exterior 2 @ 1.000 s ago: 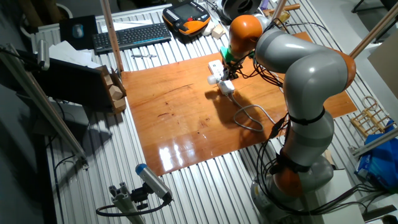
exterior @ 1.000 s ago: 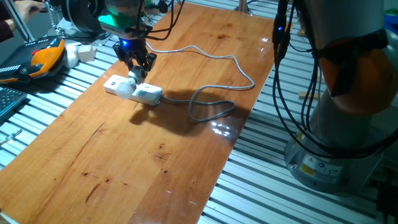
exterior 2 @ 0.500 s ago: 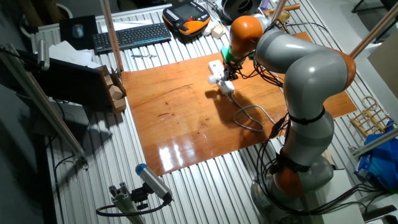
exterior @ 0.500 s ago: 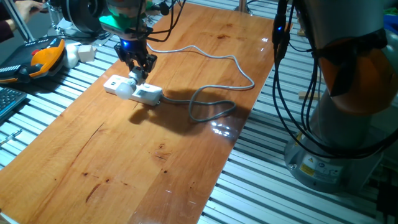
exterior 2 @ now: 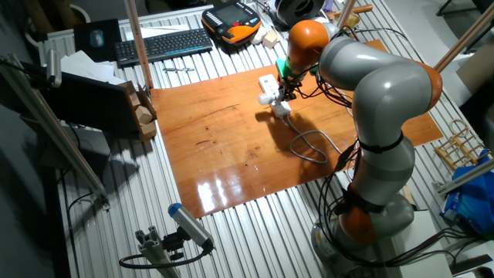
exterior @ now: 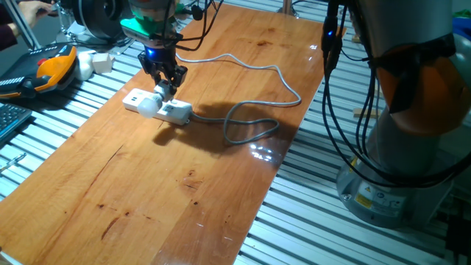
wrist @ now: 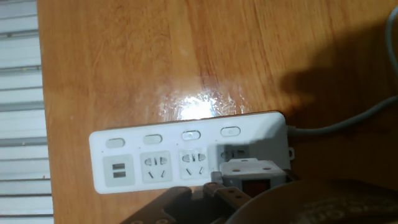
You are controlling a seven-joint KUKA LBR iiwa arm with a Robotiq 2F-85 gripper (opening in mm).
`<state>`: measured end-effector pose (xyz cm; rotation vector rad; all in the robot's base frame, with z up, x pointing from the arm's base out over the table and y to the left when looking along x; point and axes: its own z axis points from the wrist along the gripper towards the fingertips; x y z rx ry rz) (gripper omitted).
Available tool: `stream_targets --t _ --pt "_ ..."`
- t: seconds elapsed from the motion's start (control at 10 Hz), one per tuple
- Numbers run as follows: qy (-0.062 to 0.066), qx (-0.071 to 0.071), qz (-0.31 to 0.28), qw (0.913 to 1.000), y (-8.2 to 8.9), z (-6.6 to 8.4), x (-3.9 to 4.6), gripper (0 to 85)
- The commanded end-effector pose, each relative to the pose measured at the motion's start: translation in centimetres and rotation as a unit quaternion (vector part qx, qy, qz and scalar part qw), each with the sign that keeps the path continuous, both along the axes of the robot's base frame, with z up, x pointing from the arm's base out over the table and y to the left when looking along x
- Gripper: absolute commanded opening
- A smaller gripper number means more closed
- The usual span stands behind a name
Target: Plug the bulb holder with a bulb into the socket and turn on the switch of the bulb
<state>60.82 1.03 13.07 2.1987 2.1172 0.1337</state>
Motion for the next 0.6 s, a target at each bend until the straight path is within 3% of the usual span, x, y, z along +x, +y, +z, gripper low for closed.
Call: stream_targets --t 0.0,0.5 --pt "-0.001 0.002 0.000 1.0000 -0.02 -0.15 0.01 0.0" --pt "0.001 0.010 -0.003 0.9999 -0.17 -0.88 0.19 0.0"
